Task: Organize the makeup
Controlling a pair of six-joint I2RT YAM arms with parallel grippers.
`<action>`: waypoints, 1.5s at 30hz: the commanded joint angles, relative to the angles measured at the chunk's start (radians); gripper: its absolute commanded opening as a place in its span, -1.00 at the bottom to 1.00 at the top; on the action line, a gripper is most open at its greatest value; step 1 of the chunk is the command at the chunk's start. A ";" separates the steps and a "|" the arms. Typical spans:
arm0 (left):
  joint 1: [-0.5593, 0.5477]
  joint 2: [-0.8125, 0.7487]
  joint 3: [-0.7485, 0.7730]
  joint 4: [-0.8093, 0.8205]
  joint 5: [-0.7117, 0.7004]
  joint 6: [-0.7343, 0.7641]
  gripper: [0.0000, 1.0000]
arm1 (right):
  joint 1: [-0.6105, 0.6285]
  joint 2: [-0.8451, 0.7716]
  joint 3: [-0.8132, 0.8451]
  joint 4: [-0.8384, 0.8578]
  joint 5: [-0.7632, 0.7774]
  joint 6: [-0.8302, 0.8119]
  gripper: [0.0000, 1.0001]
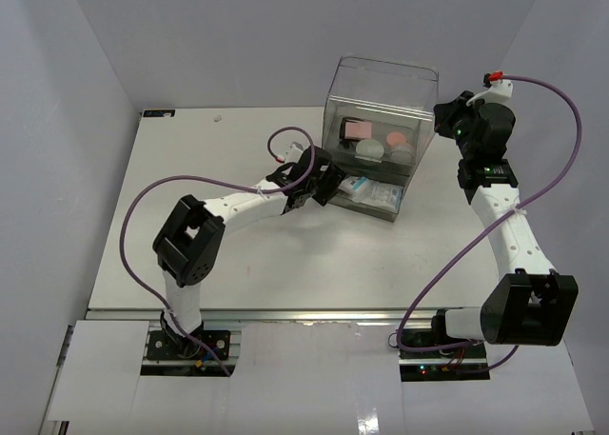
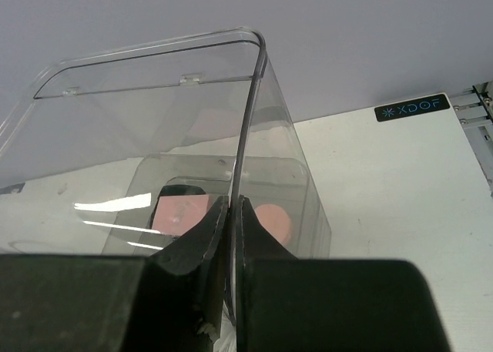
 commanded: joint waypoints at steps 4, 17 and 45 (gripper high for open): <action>0.018 -0.207 -0.175 0.222 0.074 0.303 0.42 | 0.018 -0.046 -0.012 -0.088 -0.071 -0.059 -0.42; 0.105 -0.514 -0.380 0.261 0.224 0.702 0.57 | 0.017 -0.222 0.028 -0.094 -0.107 -0.236 0.32; 0.220 -1.269 -0.788 0.013 0.159 1.250 0.86 | 0.416 0.267 -0.014 -0.461 -0.162 -1.176 -0.59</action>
